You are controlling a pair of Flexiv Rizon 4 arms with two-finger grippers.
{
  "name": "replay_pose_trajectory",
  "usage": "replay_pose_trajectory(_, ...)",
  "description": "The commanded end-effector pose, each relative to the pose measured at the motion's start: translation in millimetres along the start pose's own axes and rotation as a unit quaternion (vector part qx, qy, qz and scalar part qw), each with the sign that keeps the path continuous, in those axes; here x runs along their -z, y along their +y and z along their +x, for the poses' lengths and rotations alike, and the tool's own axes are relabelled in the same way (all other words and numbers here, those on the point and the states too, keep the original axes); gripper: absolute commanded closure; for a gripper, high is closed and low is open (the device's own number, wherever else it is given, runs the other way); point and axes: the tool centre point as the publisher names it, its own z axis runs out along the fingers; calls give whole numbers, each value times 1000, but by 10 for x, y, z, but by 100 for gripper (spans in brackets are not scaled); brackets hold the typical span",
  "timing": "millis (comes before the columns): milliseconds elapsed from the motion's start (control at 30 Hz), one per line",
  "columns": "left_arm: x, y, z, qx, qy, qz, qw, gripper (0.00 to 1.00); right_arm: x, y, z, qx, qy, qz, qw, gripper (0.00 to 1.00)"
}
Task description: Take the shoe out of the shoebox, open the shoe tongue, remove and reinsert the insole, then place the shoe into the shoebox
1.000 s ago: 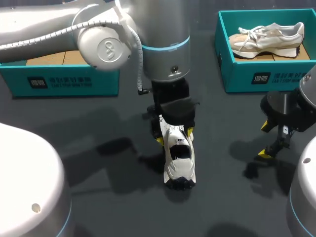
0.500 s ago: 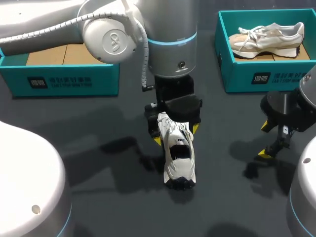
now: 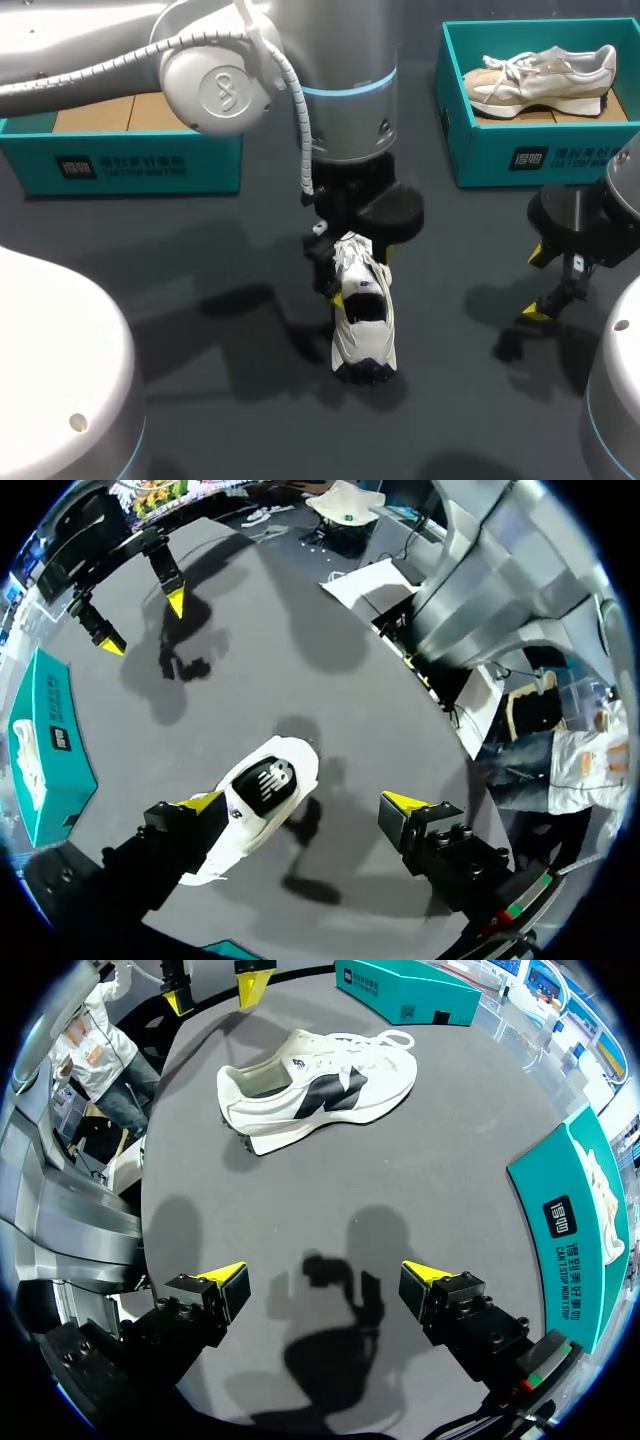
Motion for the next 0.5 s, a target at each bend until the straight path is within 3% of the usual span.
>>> replay_pose_trajectory(33, -11, -6, 22, 59, -6, -3, 998, 0, 0, -11, 19, 0, -2, 0, 1000, 0)
replay_pose_trajectory(167, -94, -38, 44, 106, -6, 9, 994, 0, 0, -11, 19, 0, -2, 0, 1000, 0)
replay_pose_trajectory(500, -305, -143, 79, 176, -9, -16, 984, 0, 0, -11, 19, 0, -2, 0, 1000, 0)
